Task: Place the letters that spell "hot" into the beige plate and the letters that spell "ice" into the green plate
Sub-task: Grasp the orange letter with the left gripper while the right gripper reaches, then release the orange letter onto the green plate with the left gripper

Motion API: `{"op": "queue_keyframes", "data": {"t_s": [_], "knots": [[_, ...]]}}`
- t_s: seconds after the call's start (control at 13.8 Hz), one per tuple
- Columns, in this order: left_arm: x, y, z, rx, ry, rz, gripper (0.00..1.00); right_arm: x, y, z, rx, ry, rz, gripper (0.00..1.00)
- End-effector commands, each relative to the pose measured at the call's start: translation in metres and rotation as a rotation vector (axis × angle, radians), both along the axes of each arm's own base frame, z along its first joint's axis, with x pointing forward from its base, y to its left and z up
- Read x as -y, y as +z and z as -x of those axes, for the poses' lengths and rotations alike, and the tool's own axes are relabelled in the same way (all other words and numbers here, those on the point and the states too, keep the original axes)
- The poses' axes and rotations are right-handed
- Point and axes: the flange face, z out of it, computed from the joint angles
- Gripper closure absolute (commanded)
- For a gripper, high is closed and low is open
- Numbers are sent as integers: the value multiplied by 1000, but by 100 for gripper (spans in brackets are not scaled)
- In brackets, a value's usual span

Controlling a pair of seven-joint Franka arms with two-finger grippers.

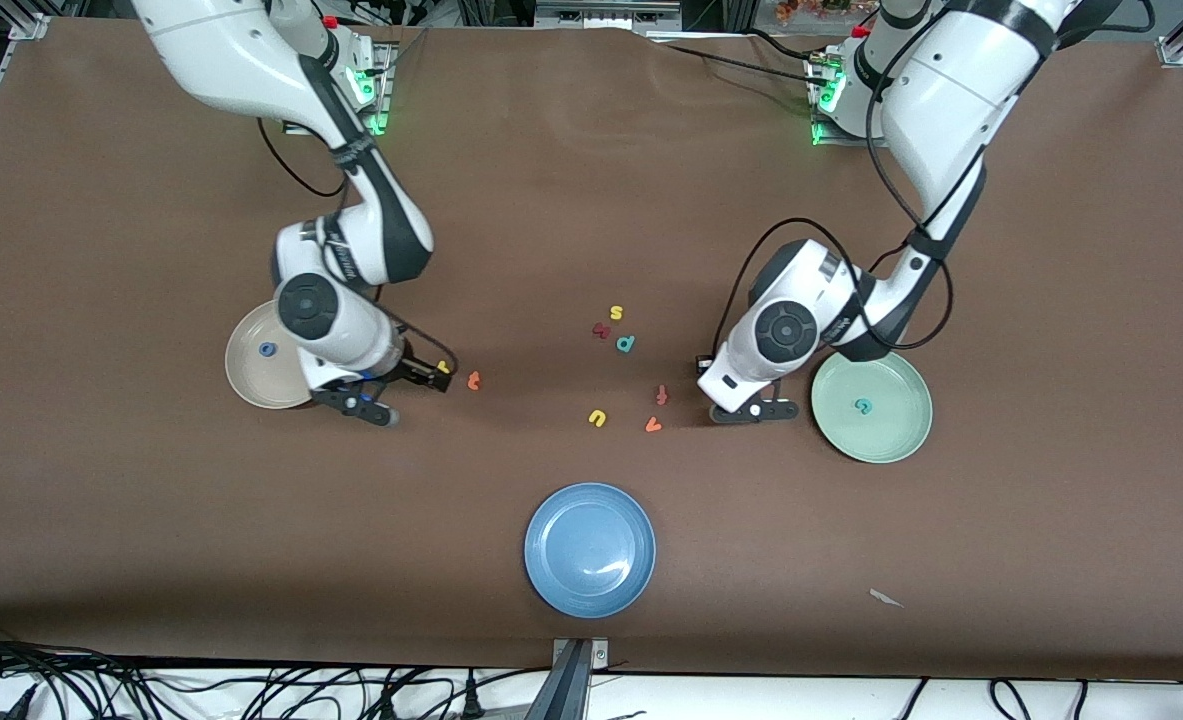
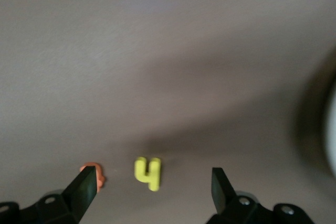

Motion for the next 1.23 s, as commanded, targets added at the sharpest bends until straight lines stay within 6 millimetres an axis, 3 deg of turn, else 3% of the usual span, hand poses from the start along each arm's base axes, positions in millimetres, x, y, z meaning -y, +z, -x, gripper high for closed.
{"op": "queue_keyframes", "data": {"t_s": [0.0,0.22,0.51,0.58,0.65,0.73,0.8,0.94,1.02,1.16], "knots": [[-51,27,-15,-30,-105,-29,97,0,-25,-1,10,-16,-2,4],[-98,31,-29,-47,-164,-7,94,-5,-34,6,-2,-7,4,5],[-138,22,-36,-52,-176,-39,87,-5,-40,13,-19,-3,11,17],[-140,18,-35,-56,-190,-47,85,-5,-40,13,-21,-3,11,19],[-140,18,-35,-56,-190,-47,67,-5,-43,15,-26,-2,14,21],[-139,18,-35,-57,-193,-49,14,-4,-43,16,-28,-2,14,22],[-134,20,-35,-54,-196,-47,0,-4,-43,17,-29,-2,15,22],[-121,25,-34,-45,-205,-40,0,-4,-44,17,-31,-2,16,22],[-108,29,-31,-41,-231,-29,0,-6,-44,18,-31,1,15,28],[-61,35,-29,-13,-261,-1,0,-5,-45,18,-32,1,16,40]]}}
